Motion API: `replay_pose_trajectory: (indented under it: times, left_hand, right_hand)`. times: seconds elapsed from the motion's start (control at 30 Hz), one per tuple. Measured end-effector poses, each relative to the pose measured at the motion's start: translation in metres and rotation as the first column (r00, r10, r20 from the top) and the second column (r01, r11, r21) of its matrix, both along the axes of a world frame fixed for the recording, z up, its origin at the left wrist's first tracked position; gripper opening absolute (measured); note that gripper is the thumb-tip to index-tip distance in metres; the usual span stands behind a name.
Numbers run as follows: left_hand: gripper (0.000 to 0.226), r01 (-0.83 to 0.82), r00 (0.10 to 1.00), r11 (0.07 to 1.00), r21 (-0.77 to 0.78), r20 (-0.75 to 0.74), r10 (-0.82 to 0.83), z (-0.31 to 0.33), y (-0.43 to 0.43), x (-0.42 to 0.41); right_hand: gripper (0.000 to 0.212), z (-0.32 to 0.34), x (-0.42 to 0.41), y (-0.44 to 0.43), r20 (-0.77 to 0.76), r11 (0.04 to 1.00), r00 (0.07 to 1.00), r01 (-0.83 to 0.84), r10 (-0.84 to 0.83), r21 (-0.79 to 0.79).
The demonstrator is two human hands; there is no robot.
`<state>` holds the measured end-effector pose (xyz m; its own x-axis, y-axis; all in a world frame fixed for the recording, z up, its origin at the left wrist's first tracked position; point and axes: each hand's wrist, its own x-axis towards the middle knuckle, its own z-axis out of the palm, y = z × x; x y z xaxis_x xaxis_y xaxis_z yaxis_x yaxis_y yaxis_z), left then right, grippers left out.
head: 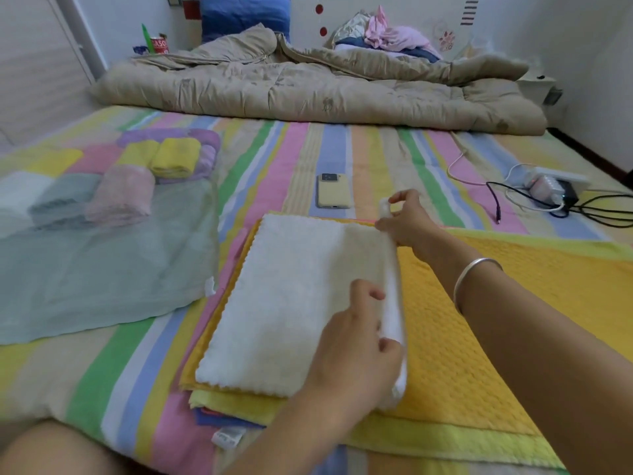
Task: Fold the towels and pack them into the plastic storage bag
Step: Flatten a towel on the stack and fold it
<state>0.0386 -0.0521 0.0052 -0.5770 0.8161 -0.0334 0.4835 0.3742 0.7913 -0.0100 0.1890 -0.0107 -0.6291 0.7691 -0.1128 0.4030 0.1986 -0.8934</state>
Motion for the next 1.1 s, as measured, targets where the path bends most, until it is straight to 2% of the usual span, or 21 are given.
replay_pose_trajectory:
  times: [0.07,0.13,0.33,0.6,0.67,0.8,0.87,0.93,1.0,1.03,1.1]
  left_hand:
    - [0.039,-0.080,0.995,0.991,0.105,0.074,0.073,-0.001,-0.024,-0.020]
    - [0.033,-0.148,0.983,0.979,0.143,0.129,0.130,-0.005,-0.047,-0.041]
    - [0.041,-0.264,0.961,0.961,0.085,0.114,0.253,-0.024,-0.097,-0.091]
    - [0.038,-0.316,0.944,0.945,0.089,0.132,0.303,-0.049,-0.121,-0.115]
    - [0.039,-0.326,0.940,0.940,0.101,0.143,0.311,-0.052,-0.122,-0.116]
    - [0.039,-0.332,0.940,0.938,0.096,0.112,0.322,-0.054,-0.123,-0.113]
    - [0.038,-0.325,0.945,0.940,0.101,0.081,0.318,-0.053,-0.124,-0.111]
    - [0.036,-0.313,0.950,0.945,0.097,0.030,0.312,-0.052,-0.126,-0.109]
    - [0.033,-0.325,0.942,0.945,0.044,-0.077,0.327,-0.049,-0.127,-0.105]
    - [0.032,-0.347,0.913,0.938,-0.013,-0.231,0.335,-0.047,-0.126,-0.103]
    - [0.035,-0.386,0.795,0.921,-0.049,-0.524,0.305,-0.046,-0.120,-0.099]
  right_hand:
    - [0.040,0.008,-0.026,-0.015,0.011,0.999,1.000,-0.023,0.023,0.033]
    - [0.040,0.013,-0.053,-0.034,0.022,0.997,0.999,-0.041,0.040,0.065]
    - [0.048,0.004,-0.123,-0.089,0.196,0.983,0.976,-0.121,0.093,0.137]
    - [0.039,-0.022,-0.162,-0.122,0.300,0.952,0.950,-0.169,0.088,0.255]
    - [0.036,-0.025,-0.160,-0.120,0.267,0.960,0.958,-0.165,0.102,0.225]
    - [0.029,-0.021,-0.144,-0.119,0.019,0.984,0.985,-0.174,0.173,0.039]
    - [0.019,-0.017,-0.131,-0.121,-0.070,0.978,0.976,-0.207,0.208,0.015]
    - [0.018,-0.016,-0.113,-0.121,-0.087,0.963,0.966,-0.231,0.244,0.137]
    - [0.026,-0.019,-0.082,-0.122,-0.005,0.890,0.955,-0.273,0.296,0.365]
    - [0.030,-0.024,-0.063,-0.122,0.060,0.810,0.946,-0.306,0.320,0.500]
    - [0.035,-0.036,-0.024,-0.124,0.186,0.581,0.906,-0.391,0.381,0.714]
